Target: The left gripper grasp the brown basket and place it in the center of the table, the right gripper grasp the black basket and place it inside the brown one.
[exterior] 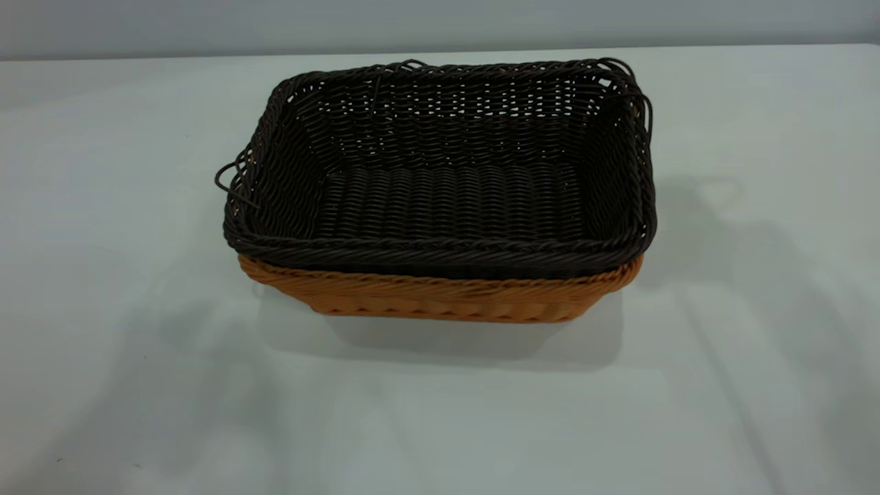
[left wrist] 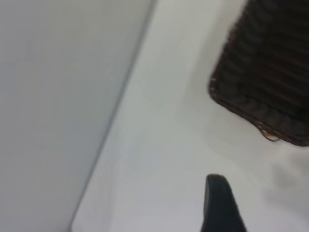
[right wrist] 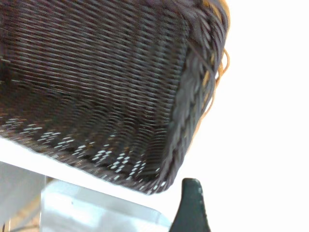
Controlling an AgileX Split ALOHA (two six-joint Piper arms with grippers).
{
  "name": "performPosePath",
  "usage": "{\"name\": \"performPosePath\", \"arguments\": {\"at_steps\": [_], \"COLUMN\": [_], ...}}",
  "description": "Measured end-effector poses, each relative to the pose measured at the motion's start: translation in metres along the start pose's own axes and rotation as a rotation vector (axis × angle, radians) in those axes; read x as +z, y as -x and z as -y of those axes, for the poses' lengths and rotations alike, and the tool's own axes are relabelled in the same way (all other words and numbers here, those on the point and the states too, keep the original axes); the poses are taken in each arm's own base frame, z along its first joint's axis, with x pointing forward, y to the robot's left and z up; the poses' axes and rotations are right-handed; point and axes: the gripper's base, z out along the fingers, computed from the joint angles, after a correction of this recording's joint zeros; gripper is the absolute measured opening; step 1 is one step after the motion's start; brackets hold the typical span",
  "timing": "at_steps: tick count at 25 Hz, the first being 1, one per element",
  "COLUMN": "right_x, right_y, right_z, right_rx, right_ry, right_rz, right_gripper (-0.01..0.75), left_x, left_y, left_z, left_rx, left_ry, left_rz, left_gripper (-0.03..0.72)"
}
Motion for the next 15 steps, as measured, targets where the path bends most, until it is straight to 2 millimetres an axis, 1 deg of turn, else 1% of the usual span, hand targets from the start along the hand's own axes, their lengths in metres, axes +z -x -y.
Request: {"name": "performPosePath", "arguments": {"at_steps": [3, 4, 6, 8, 10, 12, 13, 15], "right_x": [-0.063, -0.080, -0.116, -0.142, -0.164, -0.175, -0.180, -0.178], "right_y": [-0.022, -0.030, -0.052, -0.078, -0.109, -0.140, -0.157, -0.187], "right_z": [-0.019, -0.024, -0.034, -0.042, -0.050, -0.053, -0.054, -0.053], "right_rx": [-0.048, -0.061, -0.087, -0.093, -0.107, -0.117, -0.125, -0.129], "right_ry": [-0.001, -0.002, -0.003, -0.002, -0.001, -0.004, -0.010, -0.024], "right_rz": [0.139, 0.179, 0.277, 0.348, 0.418, 0.456, 0.483, 0.499], "right_gripper": [0.506, 0.502, 0.497, 0.494, 0.494, 0.494, 0.494, 0.493], "left_x": [-0.034, -0.045, -0.064, -0.081, -0.095, -0.106, -0.109, -0.111], "left_y": [-0.014, -0.019, -0.028, -0.038, -0.048, -0.060, -0.065, -0.078], "left_z": [0.001, 0.002, 0.005, 0.010, 0.015, 0.023, 0.026, 0.037], "left_rx": [-0.090, -0.136, -0.244, -0.335, -0.410, -0.463, -0.485, -0.526], "left_ry": [0.075, 0.096, 0.126, 0.147, 0.160, 0.168, 0.169, 0.164], "left_rz": [0.054, 0.076, 0.120, 0.163, 0.201, 0.229, 0.235, 0.239], "left_gripper": [0.405, 0.405, 0.405, 0.405, 0.405, 0.405, 0.405, 0.405]}}
